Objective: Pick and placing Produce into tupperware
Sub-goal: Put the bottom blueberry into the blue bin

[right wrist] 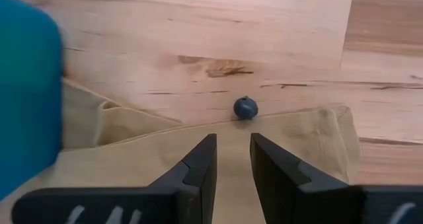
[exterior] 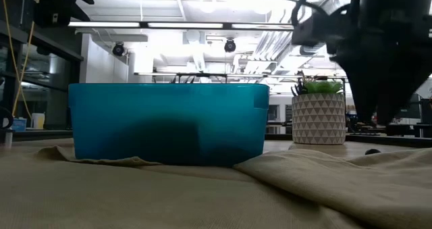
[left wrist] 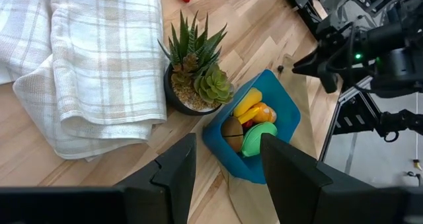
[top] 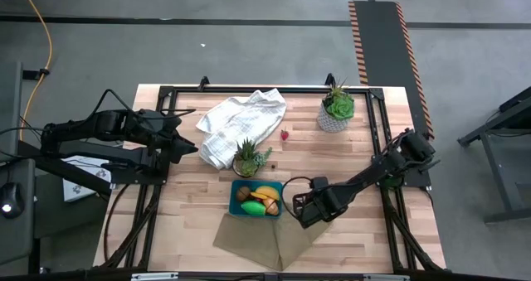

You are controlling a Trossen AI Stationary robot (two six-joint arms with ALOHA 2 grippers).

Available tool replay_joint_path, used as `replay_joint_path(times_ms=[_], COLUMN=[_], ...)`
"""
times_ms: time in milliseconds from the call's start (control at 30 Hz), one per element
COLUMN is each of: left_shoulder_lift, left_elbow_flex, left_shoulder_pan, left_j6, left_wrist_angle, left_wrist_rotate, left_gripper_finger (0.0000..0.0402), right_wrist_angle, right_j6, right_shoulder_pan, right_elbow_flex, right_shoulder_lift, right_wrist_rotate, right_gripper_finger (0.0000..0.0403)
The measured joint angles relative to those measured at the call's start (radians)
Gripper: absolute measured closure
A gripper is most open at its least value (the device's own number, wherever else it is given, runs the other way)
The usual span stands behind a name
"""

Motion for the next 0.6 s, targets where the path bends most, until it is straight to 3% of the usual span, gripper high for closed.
replay_joint_path(times_ms=[600], left_shoulder_lift=[0.000], left_elbow_flex=[0.000], left_shoulder_pan=[0.000], left_j6=[0.000], left_wrist_angle=[0.000], left_wrist_rotate=[0.000], left_gripper_finger=[0.0245], right_wrist_angle=[-0.009], right_j6=[0.008], right_shoulder_pan=[-0.027], right_elbow_flex=[0.000], right_shoulder_lift=[0.070], right_wrist_rotate=[0.013], right_gripper_finger=[0.0320])
